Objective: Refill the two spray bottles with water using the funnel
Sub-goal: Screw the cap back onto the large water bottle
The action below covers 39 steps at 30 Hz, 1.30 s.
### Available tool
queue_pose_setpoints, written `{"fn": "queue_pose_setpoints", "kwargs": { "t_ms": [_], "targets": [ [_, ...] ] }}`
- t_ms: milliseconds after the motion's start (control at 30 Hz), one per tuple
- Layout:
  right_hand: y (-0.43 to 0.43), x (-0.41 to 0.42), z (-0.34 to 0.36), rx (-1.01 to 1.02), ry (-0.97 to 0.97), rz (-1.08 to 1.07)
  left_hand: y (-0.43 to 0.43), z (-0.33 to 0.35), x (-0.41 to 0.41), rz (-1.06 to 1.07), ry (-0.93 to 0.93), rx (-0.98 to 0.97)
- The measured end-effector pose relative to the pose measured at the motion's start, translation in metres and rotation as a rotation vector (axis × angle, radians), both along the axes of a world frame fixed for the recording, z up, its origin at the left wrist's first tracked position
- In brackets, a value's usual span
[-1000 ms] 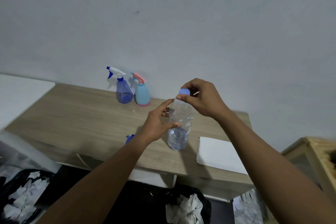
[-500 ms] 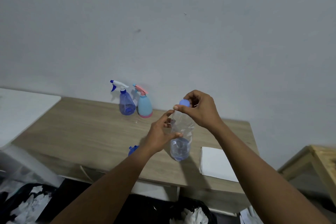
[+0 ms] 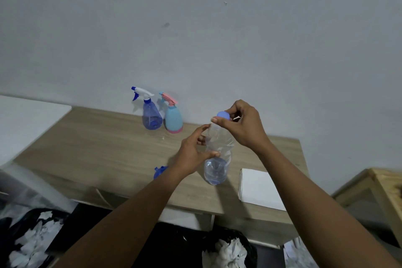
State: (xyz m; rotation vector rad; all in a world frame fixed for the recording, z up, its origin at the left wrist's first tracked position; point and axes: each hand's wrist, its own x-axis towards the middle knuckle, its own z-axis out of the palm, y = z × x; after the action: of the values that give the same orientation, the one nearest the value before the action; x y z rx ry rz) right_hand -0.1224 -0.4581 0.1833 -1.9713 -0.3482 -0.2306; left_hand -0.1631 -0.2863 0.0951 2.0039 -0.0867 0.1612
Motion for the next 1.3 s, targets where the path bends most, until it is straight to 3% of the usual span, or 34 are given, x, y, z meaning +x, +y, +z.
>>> {"fn": "queue_pose_setpoints", "kwargs": {
  "t_ms": [133, 267, 400, 500, 733, 867, 1133, 1300],
  "targets": [
    [-0.008, -0.003, 0.000, 0.015, 0.042, 0.020, 0.001, 0.003, 0.002, -0.028, -0.012, 0.005],
    [-0.022, -0.016, -0.028, 0.181, 0.066, -0.021, 0.022, -0.012, -0.007, -0.033, 0.045, 0.000],
    [-0.026, -0.039, -0.099, 0.132, 0.221, -0.066, 0.072, -0.059, -0.030, 0.201, 0.049, 0.177],
    [-0.017, -0.051, -0.143, 0.083, 0.319, -0.060, 0.099, -0.087, -0.044, 0.298, 0.170, 0.314],
    [0.021, -0.047, -0.175, 0.157, 0.276, -0.169, 0.122, -0.130, -0.040, 0.394, 0.330, 0.520],
    [0.031, -0.048, -0.190, 0.155, 0.305, -0.288, 0.132, -0.141, -0.033, 0.326, 0.367, 0.647],
    [0.046, -0.045, -0.193, 0.085, 0.331, -0.416, 0.148, -0.141, -0.026, 0.230, 0.288, 0.471],
    [0.060, -0.012, -0.182, 0.107, 0.288, -0.447, 0.141, -0.128, 0.043, 0.149, 0.156, 0.308]
  ]
}}
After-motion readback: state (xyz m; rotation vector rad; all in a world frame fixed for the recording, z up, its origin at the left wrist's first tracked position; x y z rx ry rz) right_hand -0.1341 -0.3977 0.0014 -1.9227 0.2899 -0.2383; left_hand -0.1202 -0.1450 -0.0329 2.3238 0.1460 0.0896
